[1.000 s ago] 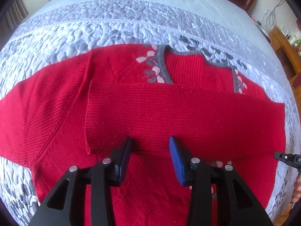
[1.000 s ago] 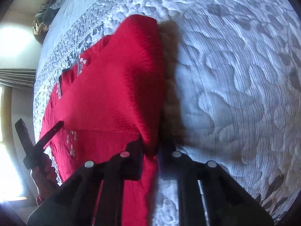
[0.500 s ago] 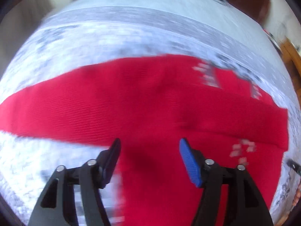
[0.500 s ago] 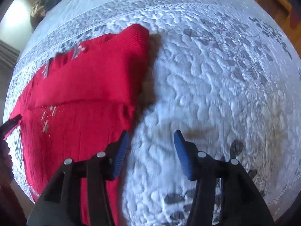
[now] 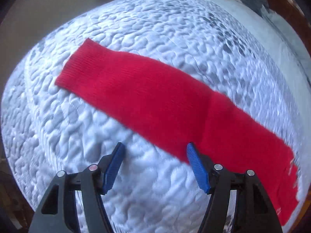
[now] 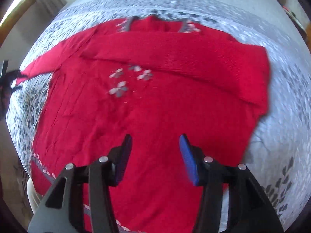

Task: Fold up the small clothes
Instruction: 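Grasp the cuff of the other red sleeve with the left gripper, then fold the held sleeve across the sweater body with the left gripper, then release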

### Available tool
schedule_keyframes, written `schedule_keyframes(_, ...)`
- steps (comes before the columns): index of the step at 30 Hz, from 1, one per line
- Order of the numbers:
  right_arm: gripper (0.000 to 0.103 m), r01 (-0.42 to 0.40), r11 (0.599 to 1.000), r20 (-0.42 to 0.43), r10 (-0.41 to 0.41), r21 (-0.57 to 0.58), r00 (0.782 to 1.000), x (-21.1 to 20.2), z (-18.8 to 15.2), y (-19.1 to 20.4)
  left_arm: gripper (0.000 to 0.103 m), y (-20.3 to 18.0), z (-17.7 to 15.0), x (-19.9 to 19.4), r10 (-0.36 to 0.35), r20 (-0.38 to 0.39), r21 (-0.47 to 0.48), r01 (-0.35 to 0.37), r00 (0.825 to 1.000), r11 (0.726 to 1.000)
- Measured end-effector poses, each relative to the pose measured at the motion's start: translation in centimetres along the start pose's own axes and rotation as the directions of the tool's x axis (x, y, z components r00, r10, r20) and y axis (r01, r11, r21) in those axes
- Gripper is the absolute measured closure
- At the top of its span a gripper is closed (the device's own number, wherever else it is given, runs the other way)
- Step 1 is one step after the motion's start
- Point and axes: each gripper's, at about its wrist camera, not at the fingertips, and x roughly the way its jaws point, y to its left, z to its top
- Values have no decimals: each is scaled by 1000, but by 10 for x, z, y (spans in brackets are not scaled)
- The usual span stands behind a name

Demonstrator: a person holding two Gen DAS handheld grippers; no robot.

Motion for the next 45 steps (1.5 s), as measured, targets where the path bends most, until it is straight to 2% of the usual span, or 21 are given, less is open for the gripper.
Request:
schedule_keyframes(4,52,-28,999,-23,27,-44,999,15,7,31,40,8,18,7,-32,11,-62,32,999,998)
schedule_keyframes(7,51,-36,996,-26,34,-79,999,24,12,50,62,18,31,12,-26,29,-90,28,999,996)
schedule_keyframes(8,49,-32,996,-26,30,-86,999,26,14,54,79,22,31,11,-29,37,-92,32,999,995)
schedule_keyframes(9,49,-29,995,-29,26,-93,999,30,16,58,87,27,35,10,-41,41,-95,45,998,994)
schedule_keyframes(14,48,-21,994,-39,18,-103,999,43,15,60,95,32,33,-6,-96,124,-129,112,988,985)
schedule_keyframes(18,48,-41,996,-33,38,-79,999,42,7,55,95,-14,19,-36,-100,243,17,99,965,995)
schedule_keyframes(21,48,-44,997,-21,43,-60,999,35,1,46,96,-72,-5,-59,-139,299,189,85,944,978)
schedule_keyframes(22,47,-42,998,-15,41,-54,999,32,-2,41,96,-92,-16,-66,-154,311,251,76,938,965)
schedule_keyframes(25,46,-30,999,7,30,-30,1000,22,-9,29,96,-168,-56,-80,-207,330,459,35,921,888)
schedule_keyframes(28,46,-30,1000,24,30,2,999,15,-17,16,95,-242,-107,-86,-273,303,644,15,913,765)
schedule_keyframes(29,45,-35,999,25,35,14,999,13,-20,11,94,-270,-131,-85,-301,260,709,31,918,705)
schedule_keyframes(30,45,-37,999,24,36,21,999,11,-23,7,88,-282,-143,-83,-310,226,736,47,923,676)
schedule_keyframes(31,45,-35,999,22,34,32,999,11,-25,2,81,-297,-158,-80,-325,172,765,81,930,638)
schedule_keyframes(33,45,-27,999,20,26,44,999,10,-30,-6,39,-317,-183,-77,-368,61,796,177,928,578)
schedule_keyframes(35,45,-28,998,19,27,56,999,9,-31,-12,37,-321,-194,-81,-424,-35,792,283,905,540)
schedule_keyframes(37,45,-30,997,19,29,66,999,8,-32,-17,36,-311,-191,-86,-475,-116,757,388,872,526)
schedule_keyframes(38,45,-26,997,21,25,69,999,8,-32,-19,34,-299,-189,-92,-494,-128,734,418,860,536)
schedule_keyframes(39,45,-23,997,22,22,71,1000,7,-32,-22,32,-288,-182,-95,-495,-111,715,415,862,562)
schedule_keyframes(42,45,-37,997,27,35,74,999,8,-23,-18,32,-244,-146,-91,-457,-30,610,378,889,696)
schedule_keyframes(43,45,-52,996,34,49,66,998,7,-16,-11,32,-224,-132,-86,-402,10,551,331,915,766)
schedule_keyframes(45,45,-65,997,49,63,36,997,6,-5,2,32,-201,-118,-78,-272,77,497,200,959,845)
